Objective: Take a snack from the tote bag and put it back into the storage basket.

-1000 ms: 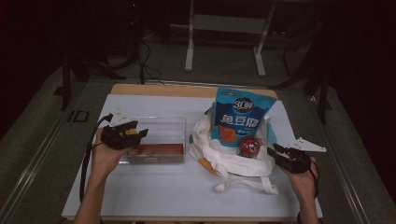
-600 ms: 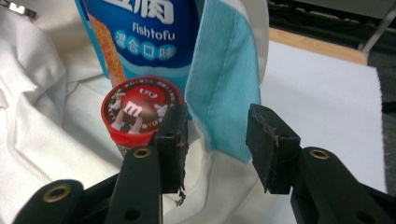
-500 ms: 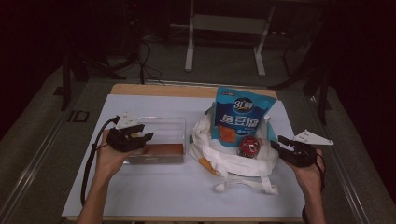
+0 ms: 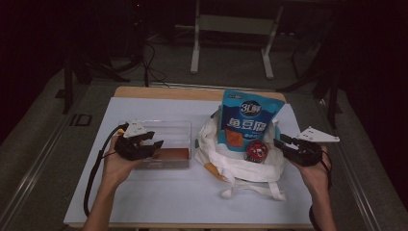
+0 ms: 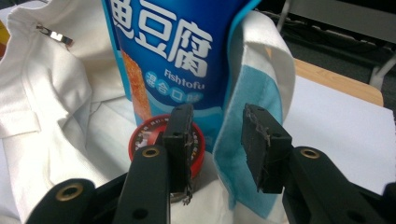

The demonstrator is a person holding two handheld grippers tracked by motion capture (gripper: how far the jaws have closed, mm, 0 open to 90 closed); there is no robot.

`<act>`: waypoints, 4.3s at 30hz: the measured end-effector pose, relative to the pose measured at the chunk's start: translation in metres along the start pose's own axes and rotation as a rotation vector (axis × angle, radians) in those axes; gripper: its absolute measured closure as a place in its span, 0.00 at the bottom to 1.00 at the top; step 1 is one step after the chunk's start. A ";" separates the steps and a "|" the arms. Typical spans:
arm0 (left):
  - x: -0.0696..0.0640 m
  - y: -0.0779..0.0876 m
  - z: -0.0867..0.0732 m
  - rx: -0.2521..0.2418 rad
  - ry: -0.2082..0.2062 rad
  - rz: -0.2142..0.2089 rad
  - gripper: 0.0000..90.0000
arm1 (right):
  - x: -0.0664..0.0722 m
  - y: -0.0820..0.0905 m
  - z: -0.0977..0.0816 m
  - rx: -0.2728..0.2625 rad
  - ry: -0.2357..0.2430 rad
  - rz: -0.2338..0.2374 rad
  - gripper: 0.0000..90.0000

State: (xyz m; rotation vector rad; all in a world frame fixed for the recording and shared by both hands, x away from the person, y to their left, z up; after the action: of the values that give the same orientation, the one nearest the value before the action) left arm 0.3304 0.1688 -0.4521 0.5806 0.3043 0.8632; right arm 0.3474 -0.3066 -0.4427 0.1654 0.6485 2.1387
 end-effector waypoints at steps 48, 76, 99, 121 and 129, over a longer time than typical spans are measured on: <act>-0.054 -0.019 -0.035 -0.121 -0.041 -0.127 0.57 | -0.007 -0.040 0.032 0.011 -0.023 0.065 0.49; -0.071 -0.034 -0.076 -0.135 -0.068 -0.176 0.56 | -0.011 -0.086 0.042 -0.048 -0.131 0.273 0.63; -0.075 -0.050 -0.090 -0.127 -0.083 -0.139 0.54 | -0.018 -0.088 0.037 -0.117 -0.418 0.354 1.00; -0.074 -0.050 -0.090 -0.129 -0.072 -0.144 0.52 | -0.021 -0.082 0.044 -0.226 -0.649 0.385 1.00; -0.075 -0.050 -0.090 -0.133 -0.079 -0.154 0.51 | -0.019 -0.071 0.059 -0.264 -0.623 0.391 1.00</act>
State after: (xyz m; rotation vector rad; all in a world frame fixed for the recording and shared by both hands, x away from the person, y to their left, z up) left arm 0.2722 0.1169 -0.5528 0.4602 0.2147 0.7047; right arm 0.4299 -0.2639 -0.4255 0.8277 -0.0382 2.3335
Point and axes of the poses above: each handheld gripper's, and its own axes: y roughly backward along the jaws, z roughly out of its top, x roughly to its left, the point moved 3 cm from there along -y, roughly forward along the jaws, and after that the axes turned 4 degrees about y, right-handed, at the moved point
